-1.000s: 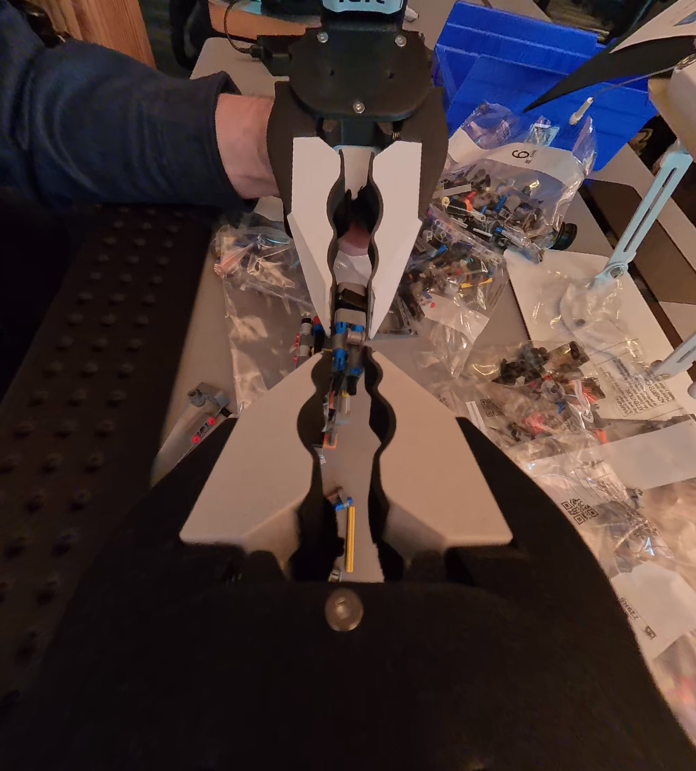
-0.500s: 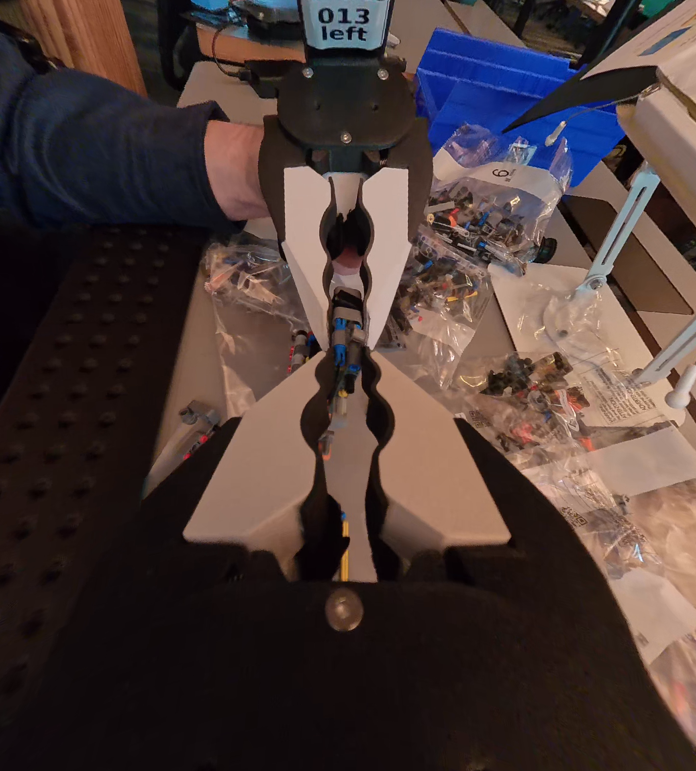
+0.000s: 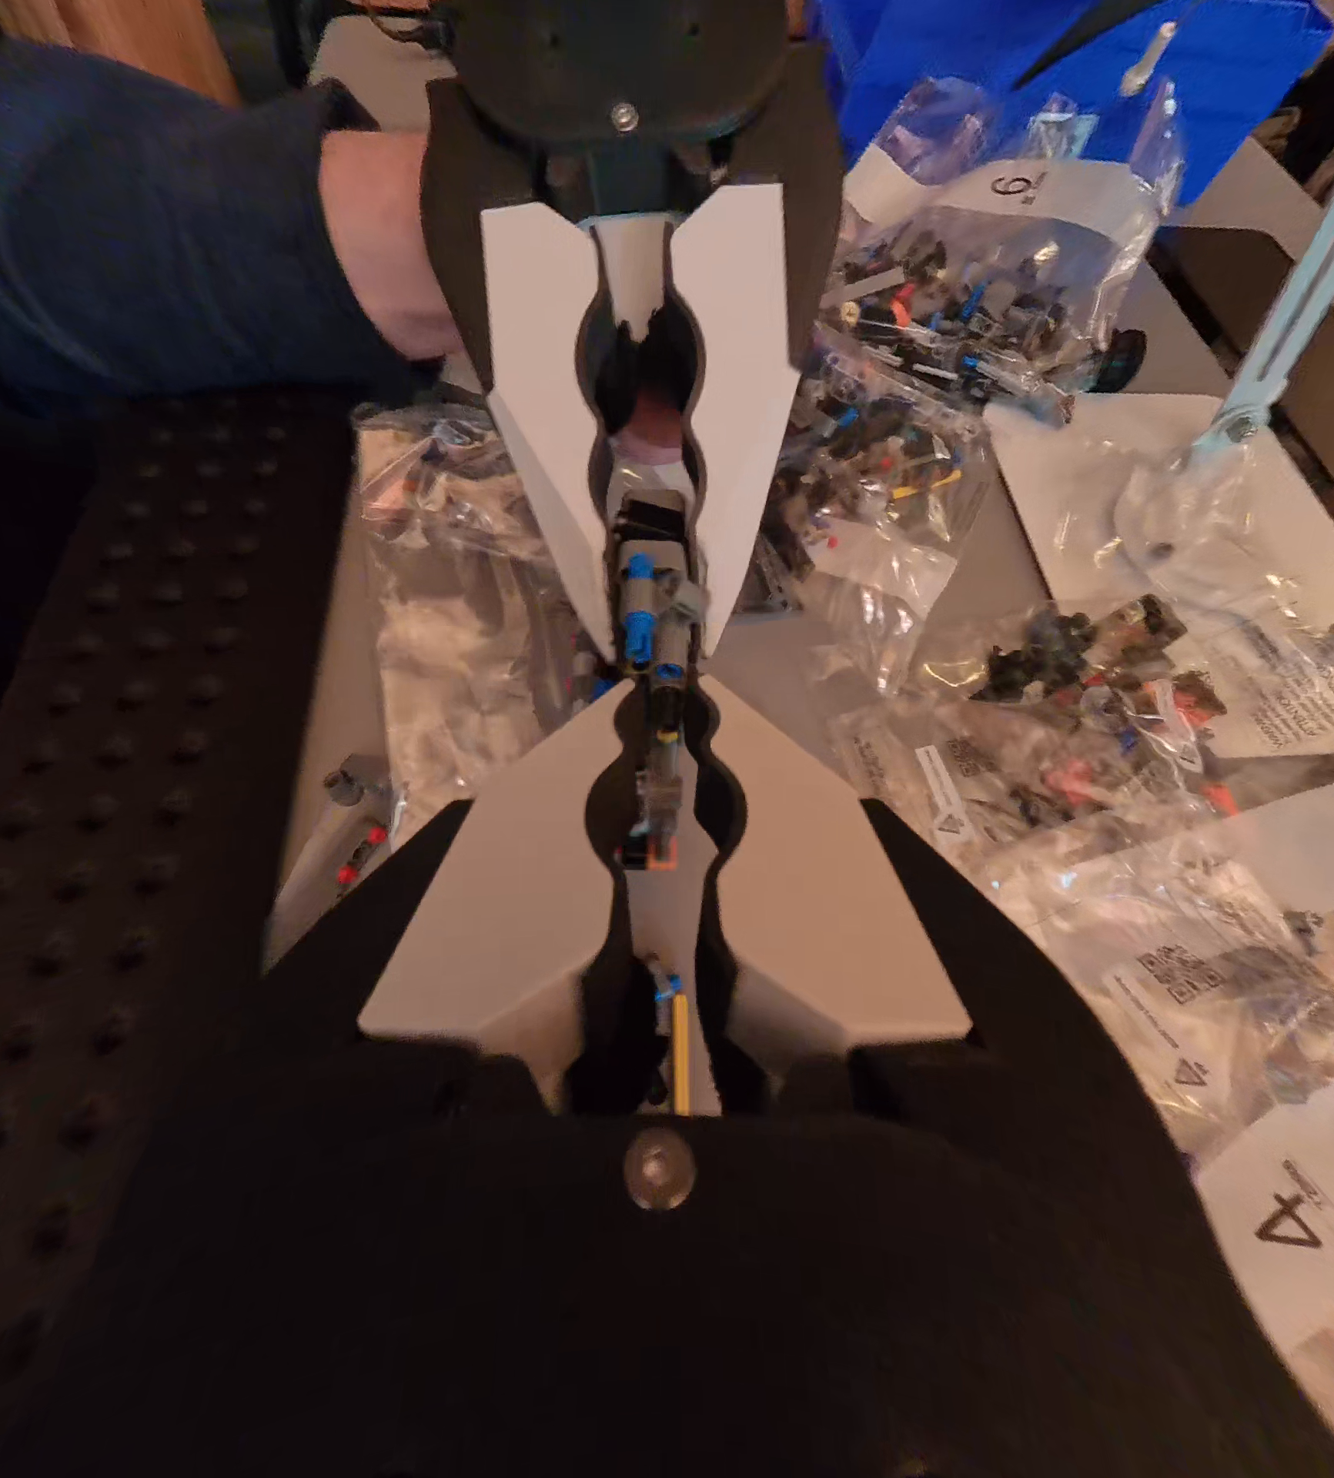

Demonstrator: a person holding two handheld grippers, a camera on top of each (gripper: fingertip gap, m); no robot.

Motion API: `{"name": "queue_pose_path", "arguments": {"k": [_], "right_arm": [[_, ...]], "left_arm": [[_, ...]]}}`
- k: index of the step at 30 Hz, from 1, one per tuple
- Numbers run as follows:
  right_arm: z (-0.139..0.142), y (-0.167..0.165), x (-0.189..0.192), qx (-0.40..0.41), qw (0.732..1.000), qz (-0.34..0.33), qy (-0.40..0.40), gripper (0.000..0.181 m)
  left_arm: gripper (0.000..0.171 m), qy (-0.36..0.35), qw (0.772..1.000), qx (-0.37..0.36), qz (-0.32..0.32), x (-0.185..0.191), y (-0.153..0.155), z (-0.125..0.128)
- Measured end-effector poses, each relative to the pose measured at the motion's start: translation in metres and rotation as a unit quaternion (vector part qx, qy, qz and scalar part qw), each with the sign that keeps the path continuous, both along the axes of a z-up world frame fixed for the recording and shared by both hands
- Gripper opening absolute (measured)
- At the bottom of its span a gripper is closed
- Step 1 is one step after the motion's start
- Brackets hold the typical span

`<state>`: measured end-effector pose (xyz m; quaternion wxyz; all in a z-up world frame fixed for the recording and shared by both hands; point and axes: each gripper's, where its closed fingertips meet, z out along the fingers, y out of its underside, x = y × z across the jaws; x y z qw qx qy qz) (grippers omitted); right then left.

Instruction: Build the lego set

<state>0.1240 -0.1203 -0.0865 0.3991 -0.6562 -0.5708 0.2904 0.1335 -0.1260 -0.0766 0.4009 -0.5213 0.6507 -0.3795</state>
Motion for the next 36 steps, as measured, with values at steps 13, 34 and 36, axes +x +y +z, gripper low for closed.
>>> {"name": "queue_pose_path", "arguments": {"k": [13,34,36], "right_arm": [[0.014,0.002,0.03,0.014,1.0,-0.006,0.022,0.004],[-0.004,0.0,0.005,-0.018,1.0,0.004,0.003,0.025],[-0.005,0.002,0.0,-0.01,1.0,0.0,0.0,0.024]], "left_arm": [[0.009,0.013,0.999,-0.01,0.044,-0.026,0.023,-0.004],[0.009,0.044,0.999,-0.003,0.004,-0.007,0.005,-0.018],[0.009,0.048,0.999,-0.003,-0.001,-0.004,0.002,-0.02]]}}
